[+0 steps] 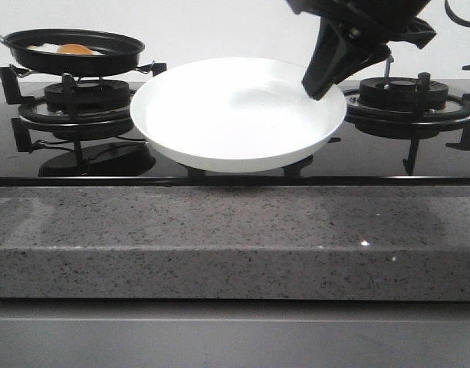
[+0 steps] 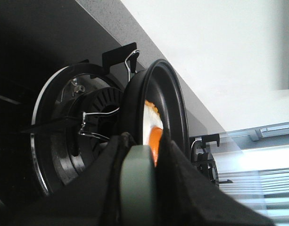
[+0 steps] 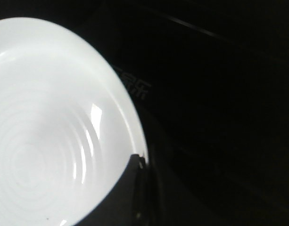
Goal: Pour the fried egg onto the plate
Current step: 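Lift the pan with the left gripper and tilt it over the plate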
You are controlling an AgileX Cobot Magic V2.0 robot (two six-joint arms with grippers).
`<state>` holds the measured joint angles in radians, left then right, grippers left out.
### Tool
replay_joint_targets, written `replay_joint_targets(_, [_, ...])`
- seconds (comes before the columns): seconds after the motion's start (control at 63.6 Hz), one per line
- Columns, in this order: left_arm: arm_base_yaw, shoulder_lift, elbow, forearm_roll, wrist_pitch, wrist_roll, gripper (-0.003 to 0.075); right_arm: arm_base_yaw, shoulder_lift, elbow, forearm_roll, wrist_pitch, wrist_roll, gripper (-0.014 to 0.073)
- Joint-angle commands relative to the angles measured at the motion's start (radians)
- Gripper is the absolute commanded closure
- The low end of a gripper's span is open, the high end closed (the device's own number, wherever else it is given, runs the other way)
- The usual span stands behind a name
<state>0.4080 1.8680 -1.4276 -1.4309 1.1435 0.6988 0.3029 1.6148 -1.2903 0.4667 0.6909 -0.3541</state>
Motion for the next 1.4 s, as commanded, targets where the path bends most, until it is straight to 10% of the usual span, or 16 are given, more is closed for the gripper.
replay_joint_targets(0.0, [0.003,-0.103,-0.031,-0.076,0.053,0.020,0.0741,-0.002,-0.042,-0.024,0.016,-0.040,-0.011,0.0662])
replay_joint_targets(0.597, [-0.230,-0.556,0.177,-0.009,-0.158,0.189,0.0741,-0.002,-0.042,-0.024,0.016,-0.040,-0.011,0.0662])
replay_joint_targets(1.383, [-0.672,-0.611,0.131,0.038,-0.475,0.759,0.0741,-0.002,-0.042,-0.024,0.016,-0.040,-0.011,0.0662])
